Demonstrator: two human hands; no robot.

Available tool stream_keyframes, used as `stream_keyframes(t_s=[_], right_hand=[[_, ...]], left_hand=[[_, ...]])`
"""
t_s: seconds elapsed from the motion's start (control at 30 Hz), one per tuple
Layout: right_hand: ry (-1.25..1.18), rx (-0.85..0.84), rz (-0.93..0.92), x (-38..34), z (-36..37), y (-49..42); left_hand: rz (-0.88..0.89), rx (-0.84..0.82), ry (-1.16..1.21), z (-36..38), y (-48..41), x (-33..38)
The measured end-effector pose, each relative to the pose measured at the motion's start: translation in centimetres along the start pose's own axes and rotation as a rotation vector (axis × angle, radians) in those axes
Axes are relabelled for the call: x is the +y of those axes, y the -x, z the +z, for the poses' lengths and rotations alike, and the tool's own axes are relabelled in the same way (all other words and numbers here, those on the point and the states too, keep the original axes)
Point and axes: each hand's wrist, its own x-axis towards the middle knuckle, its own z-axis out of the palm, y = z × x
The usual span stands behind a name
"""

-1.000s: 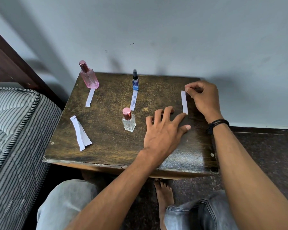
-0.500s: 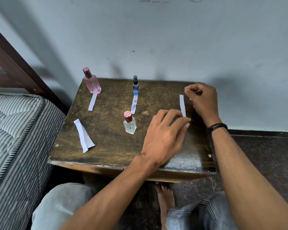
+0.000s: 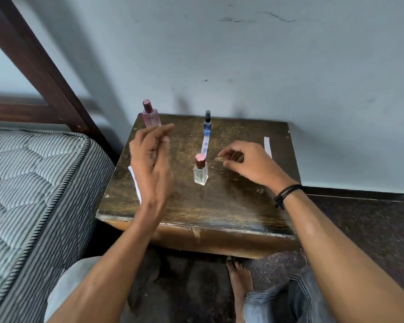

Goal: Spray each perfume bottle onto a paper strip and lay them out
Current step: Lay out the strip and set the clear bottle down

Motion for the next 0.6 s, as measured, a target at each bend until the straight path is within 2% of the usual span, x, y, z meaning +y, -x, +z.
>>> stream_keyframes(t_s=[0.1,0.2,0.3,0.4,0.6], right_hand=[[-0.007,-0.130,0.028,-0.8,0.5,0.2],[-0.033,-0.184,0.058,-1.6,1.2,0.6],[-0.029,-0.189,0.076,-2.4,2.2,0.7],[0.026,-0.163,0.064,-2.9,3.1,0.6],[-0.045,-0.173,0.067,-2.9,2.7,0.7]], left_hand=[[-0.207,-0.223,0.028,-1.3,-0.8,-1.4],[-0.380,-0.507,-0.039,-1.7,-0.5,-3.5],[-0.398,-0.714,-0.092,-1.7,0.3,-4.4],[-0.348,-0.792,-0.154,-1.6,0.8,-4.4],[-0.328,-0.716,-0.161,-1.1,0.7,-4.3]])
